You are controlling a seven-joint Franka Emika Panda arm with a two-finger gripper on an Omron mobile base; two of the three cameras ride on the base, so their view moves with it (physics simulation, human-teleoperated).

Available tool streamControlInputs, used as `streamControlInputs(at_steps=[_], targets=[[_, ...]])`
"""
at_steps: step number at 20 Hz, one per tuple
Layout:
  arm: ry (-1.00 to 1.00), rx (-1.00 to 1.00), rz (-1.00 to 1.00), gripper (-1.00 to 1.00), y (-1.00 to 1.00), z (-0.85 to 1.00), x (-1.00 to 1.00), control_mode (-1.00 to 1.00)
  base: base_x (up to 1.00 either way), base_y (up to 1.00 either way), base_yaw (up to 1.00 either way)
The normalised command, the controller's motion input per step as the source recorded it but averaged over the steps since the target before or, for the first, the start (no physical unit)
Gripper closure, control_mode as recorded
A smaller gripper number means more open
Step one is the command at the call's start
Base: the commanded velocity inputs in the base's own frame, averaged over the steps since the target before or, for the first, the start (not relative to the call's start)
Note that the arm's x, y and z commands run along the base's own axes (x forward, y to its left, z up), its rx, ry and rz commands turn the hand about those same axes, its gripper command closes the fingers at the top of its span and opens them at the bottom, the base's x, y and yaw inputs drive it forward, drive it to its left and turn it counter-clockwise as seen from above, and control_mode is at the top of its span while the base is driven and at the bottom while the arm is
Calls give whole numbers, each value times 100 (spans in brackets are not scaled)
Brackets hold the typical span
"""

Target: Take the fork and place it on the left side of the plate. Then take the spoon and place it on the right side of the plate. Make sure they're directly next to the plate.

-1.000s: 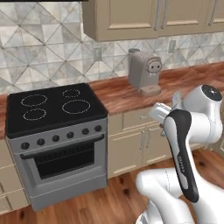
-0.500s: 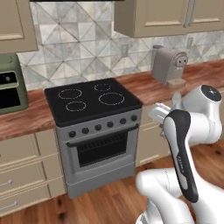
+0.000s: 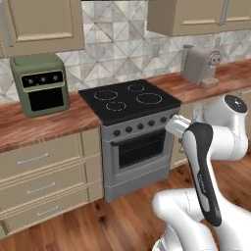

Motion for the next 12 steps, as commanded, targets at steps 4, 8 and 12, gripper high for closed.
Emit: streamControlInputs(at_steps=[4,8,12], targets=[[0,0,0,100,0,0,0,100,-91,88,-17],[0,0,0,100,0,0,0,100,-98,83,-16],[0,0,0,100,0,0,0,100,-100,75,-11]])
